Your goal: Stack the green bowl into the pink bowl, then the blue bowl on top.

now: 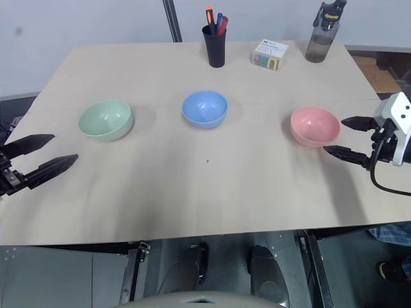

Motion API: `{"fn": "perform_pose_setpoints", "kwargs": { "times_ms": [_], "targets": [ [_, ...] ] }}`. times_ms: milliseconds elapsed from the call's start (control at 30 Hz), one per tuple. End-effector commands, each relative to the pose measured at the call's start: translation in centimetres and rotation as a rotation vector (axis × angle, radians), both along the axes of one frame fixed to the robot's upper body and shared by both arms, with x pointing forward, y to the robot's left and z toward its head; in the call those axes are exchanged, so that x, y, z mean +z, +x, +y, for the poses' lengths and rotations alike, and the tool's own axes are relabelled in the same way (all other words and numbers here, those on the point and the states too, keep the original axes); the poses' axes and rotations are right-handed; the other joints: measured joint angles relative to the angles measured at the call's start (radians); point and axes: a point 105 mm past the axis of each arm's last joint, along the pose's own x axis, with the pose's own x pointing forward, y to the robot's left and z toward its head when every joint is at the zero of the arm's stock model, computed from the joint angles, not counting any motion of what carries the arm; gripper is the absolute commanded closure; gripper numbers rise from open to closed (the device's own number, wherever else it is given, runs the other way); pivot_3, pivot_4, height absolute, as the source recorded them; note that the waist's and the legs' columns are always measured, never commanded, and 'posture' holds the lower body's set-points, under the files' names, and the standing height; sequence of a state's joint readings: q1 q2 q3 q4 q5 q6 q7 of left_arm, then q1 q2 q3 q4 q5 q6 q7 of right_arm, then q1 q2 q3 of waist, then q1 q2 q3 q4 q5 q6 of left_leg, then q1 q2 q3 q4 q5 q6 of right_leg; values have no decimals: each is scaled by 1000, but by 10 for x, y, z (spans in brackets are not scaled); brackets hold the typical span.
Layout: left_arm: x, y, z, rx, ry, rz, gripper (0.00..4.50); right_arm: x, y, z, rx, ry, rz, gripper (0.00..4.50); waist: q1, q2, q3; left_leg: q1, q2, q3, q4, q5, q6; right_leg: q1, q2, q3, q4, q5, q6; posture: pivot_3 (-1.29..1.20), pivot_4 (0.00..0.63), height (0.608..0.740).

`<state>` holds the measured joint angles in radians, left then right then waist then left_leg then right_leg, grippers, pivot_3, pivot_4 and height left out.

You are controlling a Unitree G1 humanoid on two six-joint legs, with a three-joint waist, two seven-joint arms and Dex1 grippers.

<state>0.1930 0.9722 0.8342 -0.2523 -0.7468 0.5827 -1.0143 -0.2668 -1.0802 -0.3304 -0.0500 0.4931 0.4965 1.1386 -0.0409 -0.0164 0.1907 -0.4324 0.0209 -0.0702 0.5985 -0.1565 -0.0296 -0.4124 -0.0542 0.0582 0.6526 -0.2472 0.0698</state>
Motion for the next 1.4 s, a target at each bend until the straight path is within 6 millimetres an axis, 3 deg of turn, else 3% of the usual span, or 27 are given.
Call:
{"fn": "perform_pose_setpoints", "kwargs": {
  "times_ms": [33,300,567,700,833,867,900,1000,1033,1200,1300,1400],
  "targets": [
    [4,2,-8,-30,6,-26,22,9,-1,0,-4,-13,-43,0,0,0,0,0,0,0,0,0,0,0,0,0,0,0,0,0,150,740],
    [-2,12,-50,-168,7,-39,22,-1,12,8,-68,-47,-69,0,1,-2,0,0,0,1,1,0,0,0,1,1,1,1,-1,0,150,740],
    [12,9,-117,-380,-36,-102,22,-26,54,32,-142,-48,-46,0,-2,-2,0,3,1,4,4,0,0,0,2,5,7,0,0,0,150,740],
    [16,9,-128,-406,-44,-122,22,-49,73,46,-158,-62,2,0,-2,-3,0,2,1,4,5,0,0,0,4,7,7,1,1,0,150,740],
    [15,6,-134,-404,-52,-130,22,-69,94,48,-210,-124,5,0,-1,-2,0,2,1,4,5,0,0,0,4,7,8,2,-1,0,150,740],
    [14,5,-134,-401,-52,-131,0,-71,99,48,-225,-123,4,538,-2,-2,0,1,1,4,6,0,0,0,4,7,7,3,-2,0,150,740],
    [13,3,-135,-395,-54,-131,0,-71,102,48,-225,-130,0,739,-2,-2,0,1,1,4,6,0,0,0,4,7,7,3,-2,0,150,740],
    [13,1,-134,-380,-59,-134,0,-69,108,51,-213,-135,-14,1970,-1,-2,0,2,1,4,6,0,0,0,4,8,8,3,-2,0,150,740],
    [12,1,-134,-374,-61,-135,0,-68,108,52,-206,-135,-17,2625,-1,-2,0,2,1,4,6,0,0,0,4,7,8,3,-2,0,150,740],
    [8,0,-132,-338,-62,-130,0,-63,111,58,-182,-135,-38,4282,-2,-2,0,2,1,4,7,0,0,0,4,7,8,3,-2,0,150,740],
    [5,4,-126,-284,-46,-129,0,-58,105,74,-101,-125,-52,4415,-2,-2,0,2,1,4,7,0,0,0,5,8,9,3,-2,0,150,740],
    [-4,14,-113,-187,-12,-116,0,-56,80,115,106,-89,-58,4415,-3,-2,0,2,1,4,7,0,0,0,5,8,9,3,-2,0,150,740]
  ]
}}
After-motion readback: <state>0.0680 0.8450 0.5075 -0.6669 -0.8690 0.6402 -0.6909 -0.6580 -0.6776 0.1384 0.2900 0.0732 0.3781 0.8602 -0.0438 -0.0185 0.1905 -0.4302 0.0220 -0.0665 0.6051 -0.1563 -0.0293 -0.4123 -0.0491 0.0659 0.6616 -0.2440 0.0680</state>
